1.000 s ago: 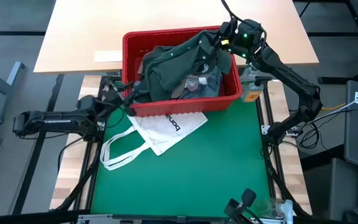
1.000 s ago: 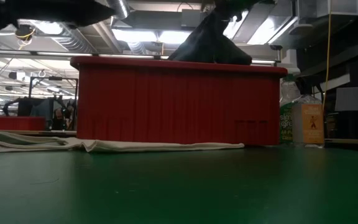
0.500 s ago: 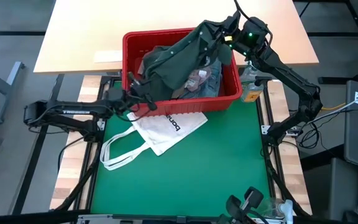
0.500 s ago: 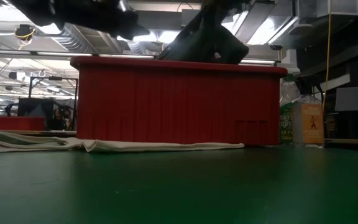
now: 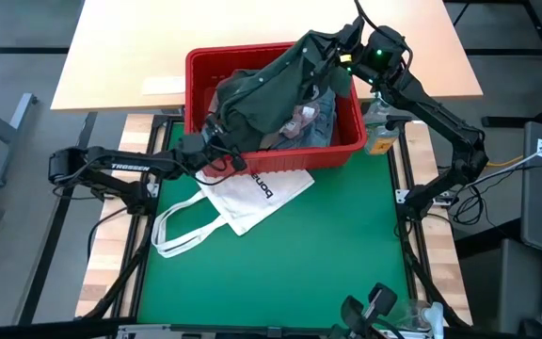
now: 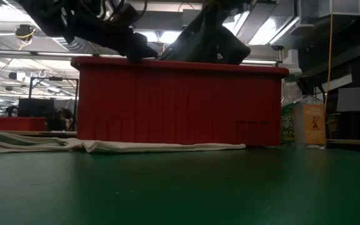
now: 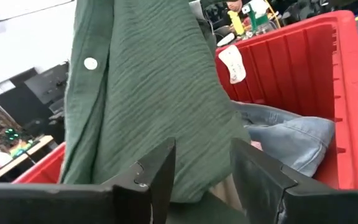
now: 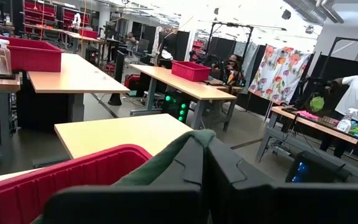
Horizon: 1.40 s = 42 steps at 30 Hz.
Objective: Fold laundry
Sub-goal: Fold the green shirt
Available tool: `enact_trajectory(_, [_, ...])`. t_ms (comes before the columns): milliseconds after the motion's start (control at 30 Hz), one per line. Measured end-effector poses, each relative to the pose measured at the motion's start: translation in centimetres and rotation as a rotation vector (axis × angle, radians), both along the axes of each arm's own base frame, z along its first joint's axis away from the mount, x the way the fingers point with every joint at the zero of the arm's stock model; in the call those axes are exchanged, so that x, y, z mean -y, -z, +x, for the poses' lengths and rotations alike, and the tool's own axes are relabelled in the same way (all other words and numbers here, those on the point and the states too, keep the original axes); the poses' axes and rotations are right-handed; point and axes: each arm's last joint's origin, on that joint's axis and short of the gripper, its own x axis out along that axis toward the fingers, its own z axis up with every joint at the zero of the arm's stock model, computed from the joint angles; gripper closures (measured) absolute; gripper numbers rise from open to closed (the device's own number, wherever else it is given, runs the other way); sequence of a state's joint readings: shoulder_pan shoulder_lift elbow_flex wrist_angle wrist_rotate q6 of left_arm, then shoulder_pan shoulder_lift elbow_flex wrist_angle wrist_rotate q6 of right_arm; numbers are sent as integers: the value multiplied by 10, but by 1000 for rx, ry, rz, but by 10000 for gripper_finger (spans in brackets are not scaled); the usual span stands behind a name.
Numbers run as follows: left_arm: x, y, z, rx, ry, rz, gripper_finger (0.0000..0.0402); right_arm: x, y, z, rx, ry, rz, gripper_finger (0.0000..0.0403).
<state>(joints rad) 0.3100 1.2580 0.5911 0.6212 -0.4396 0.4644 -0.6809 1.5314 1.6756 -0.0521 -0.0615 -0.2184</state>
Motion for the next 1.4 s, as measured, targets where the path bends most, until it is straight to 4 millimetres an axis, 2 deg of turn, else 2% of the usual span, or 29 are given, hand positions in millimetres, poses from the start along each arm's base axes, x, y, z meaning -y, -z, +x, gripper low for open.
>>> enact_trajectory(367, [-13,-3,-2,81,46,-21,189,0,0,0,1,0,-1,400])
enact_trajectory(633, [-15,-8,-3,169,66,-48,179,0,0,0,2,0,-1,400])
enact_trajectory(800, [-18,-21,-4,270,62,-10,179,0,0,0,3,0,-1,400])
enact_trajectory(933, [-27,-49,0,334,42,19,179,0,0,0,3,0,0,400])
enact_trajectory(1033, [-36,-70,4,310,21,8,179,0,0,0,3,0,0,400])
enact_trajectory(1167, [-52,-92,4,223,-37,-110,179,0,0,0,4,0,1,400])
enact_trajectory(1300, [-65,-98,-5,52,-123,-249,179,0,-3,-1,13,0,-6,400])
enact_trajectory(1400, [-70,-100,-11,-21,-167,-292,179,-3,-13,-3,38,0,-26,400])
